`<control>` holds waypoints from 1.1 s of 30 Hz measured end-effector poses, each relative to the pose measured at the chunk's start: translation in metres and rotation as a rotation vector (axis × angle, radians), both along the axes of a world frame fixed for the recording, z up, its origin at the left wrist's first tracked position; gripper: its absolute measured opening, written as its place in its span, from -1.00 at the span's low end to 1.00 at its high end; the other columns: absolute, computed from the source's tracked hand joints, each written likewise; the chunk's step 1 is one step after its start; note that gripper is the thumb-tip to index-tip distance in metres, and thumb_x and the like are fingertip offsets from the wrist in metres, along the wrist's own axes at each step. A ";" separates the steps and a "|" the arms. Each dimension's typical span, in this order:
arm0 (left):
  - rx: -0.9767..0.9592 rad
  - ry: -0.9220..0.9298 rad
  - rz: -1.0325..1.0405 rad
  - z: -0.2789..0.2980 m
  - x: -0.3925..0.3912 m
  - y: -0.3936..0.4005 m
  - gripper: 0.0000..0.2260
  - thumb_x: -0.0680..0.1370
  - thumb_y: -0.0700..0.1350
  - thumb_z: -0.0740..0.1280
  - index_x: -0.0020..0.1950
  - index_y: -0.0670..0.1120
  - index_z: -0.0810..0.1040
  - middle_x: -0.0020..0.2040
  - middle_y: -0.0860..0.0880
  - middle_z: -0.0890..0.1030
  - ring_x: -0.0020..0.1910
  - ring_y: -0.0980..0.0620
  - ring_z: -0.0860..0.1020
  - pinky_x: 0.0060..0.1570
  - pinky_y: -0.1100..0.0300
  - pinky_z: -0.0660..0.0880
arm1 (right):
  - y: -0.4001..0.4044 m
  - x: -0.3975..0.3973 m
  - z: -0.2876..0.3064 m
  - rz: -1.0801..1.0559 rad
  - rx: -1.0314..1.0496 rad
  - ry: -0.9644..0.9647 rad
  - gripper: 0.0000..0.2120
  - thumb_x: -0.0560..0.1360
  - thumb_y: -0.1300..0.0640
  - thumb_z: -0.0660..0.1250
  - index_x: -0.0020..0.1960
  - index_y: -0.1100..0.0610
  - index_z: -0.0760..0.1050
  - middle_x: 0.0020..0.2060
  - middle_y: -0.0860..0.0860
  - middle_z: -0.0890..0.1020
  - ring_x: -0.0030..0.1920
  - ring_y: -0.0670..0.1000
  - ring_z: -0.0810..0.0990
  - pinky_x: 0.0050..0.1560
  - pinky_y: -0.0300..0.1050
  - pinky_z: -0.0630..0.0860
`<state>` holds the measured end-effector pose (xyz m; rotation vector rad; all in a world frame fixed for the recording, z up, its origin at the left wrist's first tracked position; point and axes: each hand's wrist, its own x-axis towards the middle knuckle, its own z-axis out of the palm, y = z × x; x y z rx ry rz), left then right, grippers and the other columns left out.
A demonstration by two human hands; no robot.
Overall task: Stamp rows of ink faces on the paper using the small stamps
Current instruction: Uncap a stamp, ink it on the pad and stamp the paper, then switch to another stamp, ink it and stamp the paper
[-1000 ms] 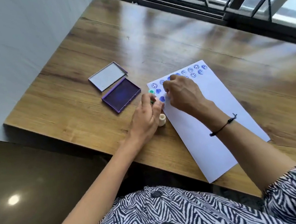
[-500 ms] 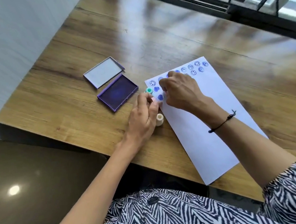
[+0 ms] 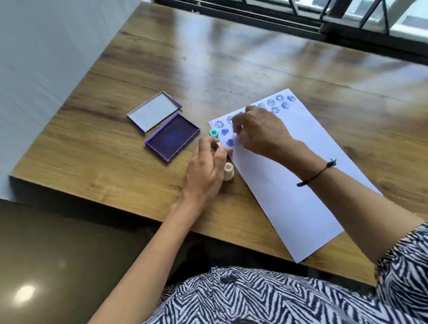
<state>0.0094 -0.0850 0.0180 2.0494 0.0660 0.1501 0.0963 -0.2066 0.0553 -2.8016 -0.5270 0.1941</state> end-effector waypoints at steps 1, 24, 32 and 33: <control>-0.009 0.004 0.001 0.000 0.000 0.000 -0.76 0.59 -0.10 0.09 0.13 -0.24 0.35 0.09 -0.21 0.60 0.11 -0.15 0.54 0.01 0.05 0.43 | -0.007 0.000 0.004 -0.091 0.131 -0.010 -0.88 0.43 0.21 0.28 -0.09 0.13 0.58 -0.07 0.16 0.55 -0.09 0.16 0.52 -0.09 -0.08 0.45; -0.649 -0.051 -0.001 0.020 -0.002 0.004 -0.90 0.53 -0.07 0.24 0.02 0.01 0.49 -0.16 0.11 0.57 -0.26 0.25 0.49 -0.19 0.39 0.45 | -0.005 -0.036 0.034 -0.122 0.992 0.333 -0.90 0.39 0.26 0.43 -0.18 0.08 0.59 -0.37 0.05 0.59 -0.40 -0.15 0.53 -0.36 -0.34 0.49; -0.593 -0.046 0.110 0.027 0.002 0.004 -0.93 0.51 -0.15 0.31 -0.03 -0.02 0.52 -0.17 0.07 0.59 -0.21 0.13 0.51 -0.10 0.25 0.50 | 0.001 -0.040 0.032 -0.086 0.907 0.235 -0.87 0.37 0.12 0.48 -0.13 0.15 0.61 -0.29 0.25 0.63 -0.30 0.04 0.54 -0.26 -0.05 0.50; -0.594 -0.044 0.116 0.028 0.002 0.005 -0.93 0.51 -0.16 0.31 -0.05 0.00 0.53 -0.18 0.07 0.59 -0.23 0.12 0.50 -0.11 0.25 0.51 | 0.002 -0.040 0.032 -0.080 0.902 0.226 -0.88 0.37 0.11 0.47 -0.14 0.13 0.61 -0.28 0.26 0.63 -0.31 0.04 0.54 -0.28 -0.08 0.49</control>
